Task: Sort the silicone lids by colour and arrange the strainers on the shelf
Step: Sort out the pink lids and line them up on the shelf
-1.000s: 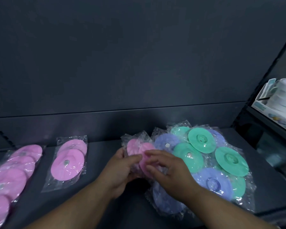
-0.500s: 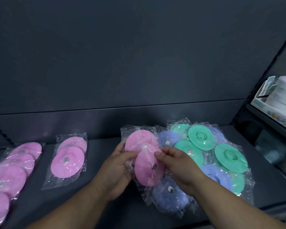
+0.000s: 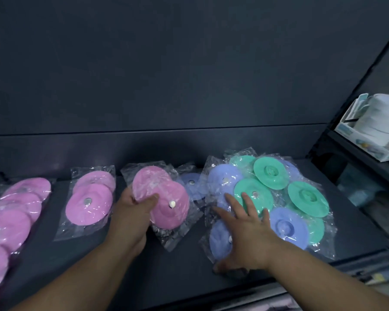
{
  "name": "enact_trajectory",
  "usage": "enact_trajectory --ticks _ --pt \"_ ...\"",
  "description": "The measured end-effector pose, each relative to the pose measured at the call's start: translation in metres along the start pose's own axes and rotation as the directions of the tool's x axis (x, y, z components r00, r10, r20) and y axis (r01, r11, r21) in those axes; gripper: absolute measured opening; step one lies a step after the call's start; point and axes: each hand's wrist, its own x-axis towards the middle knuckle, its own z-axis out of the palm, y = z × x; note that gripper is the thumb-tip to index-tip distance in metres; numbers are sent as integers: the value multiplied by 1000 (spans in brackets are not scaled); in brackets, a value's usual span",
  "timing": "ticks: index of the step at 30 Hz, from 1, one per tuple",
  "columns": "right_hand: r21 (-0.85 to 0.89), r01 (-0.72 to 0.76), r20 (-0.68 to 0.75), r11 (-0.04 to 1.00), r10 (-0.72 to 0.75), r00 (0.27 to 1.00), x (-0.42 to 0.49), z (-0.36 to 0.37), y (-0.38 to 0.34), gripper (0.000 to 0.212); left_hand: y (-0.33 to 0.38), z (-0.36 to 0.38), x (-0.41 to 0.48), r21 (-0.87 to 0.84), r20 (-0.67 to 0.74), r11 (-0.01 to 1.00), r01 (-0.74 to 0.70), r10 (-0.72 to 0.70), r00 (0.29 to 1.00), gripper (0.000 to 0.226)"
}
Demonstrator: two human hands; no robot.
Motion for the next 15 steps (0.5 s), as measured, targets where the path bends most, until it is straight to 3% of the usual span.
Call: enact_trajectory --ticks 5,8,11,15 --pt "-43 80 -222 996 -87 971 10 -10 15 85 -9 -7 -2 19 21 1000 23 -24 999 37" --pt "213 136 -270 967 -75 960 15 -13 23 57 -9 -8 -2 20 37 1000 19 -20 999 37" --pt "634 128 -371 762 154 916 26 -24 25 34 -5 -7 -2 -7 51 1000 14 -13 999 37" --pt "862 202 -403 465 387 829 44 -42 23 25 9 -2 -1 -78 29 997 -17 19 999 37"
